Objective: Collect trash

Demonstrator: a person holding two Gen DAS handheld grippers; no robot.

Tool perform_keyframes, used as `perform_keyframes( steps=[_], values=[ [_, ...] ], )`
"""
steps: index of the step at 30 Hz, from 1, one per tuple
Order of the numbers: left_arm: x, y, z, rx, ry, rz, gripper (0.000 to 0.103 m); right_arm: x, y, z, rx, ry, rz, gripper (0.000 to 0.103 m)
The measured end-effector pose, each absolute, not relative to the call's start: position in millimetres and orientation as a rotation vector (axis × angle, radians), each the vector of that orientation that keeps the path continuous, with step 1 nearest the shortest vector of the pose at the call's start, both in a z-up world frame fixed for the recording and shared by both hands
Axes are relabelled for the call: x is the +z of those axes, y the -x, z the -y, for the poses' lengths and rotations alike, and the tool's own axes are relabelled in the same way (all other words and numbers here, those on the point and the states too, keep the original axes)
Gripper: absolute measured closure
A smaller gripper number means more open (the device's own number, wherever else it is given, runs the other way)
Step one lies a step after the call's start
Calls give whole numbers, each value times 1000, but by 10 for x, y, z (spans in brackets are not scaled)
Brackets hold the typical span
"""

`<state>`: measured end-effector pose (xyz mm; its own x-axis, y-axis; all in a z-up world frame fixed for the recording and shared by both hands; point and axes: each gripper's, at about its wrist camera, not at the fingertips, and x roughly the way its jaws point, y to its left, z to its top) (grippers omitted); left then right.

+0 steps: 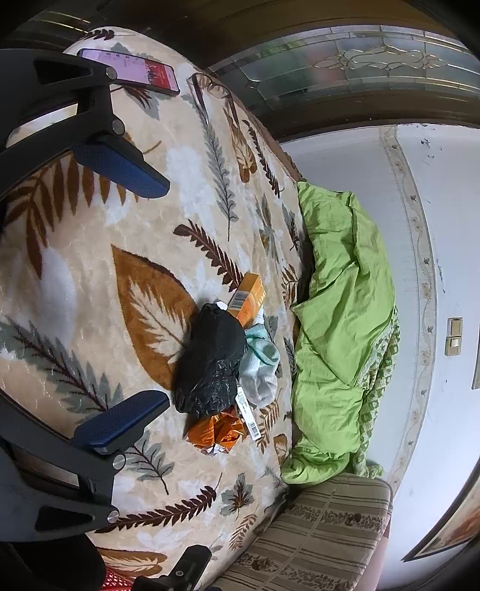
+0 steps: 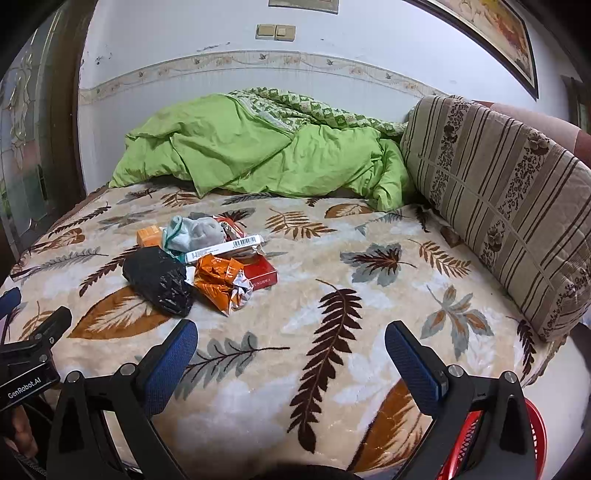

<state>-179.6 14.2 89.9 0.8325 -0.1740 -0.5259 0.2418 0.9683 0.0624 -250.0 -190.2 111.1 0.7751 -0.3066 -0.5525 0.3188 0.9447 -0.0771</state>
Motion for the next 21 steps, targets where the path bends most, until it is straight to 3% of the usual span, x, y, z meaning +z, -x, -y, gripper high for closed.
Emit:
perform_keyframes(
  steps=[21],
  values=[
    [855, 1804, -137, -218, -130, -542, 0, 1078, 2480, 1942, -335, -43, -620, 1]
  ],
)
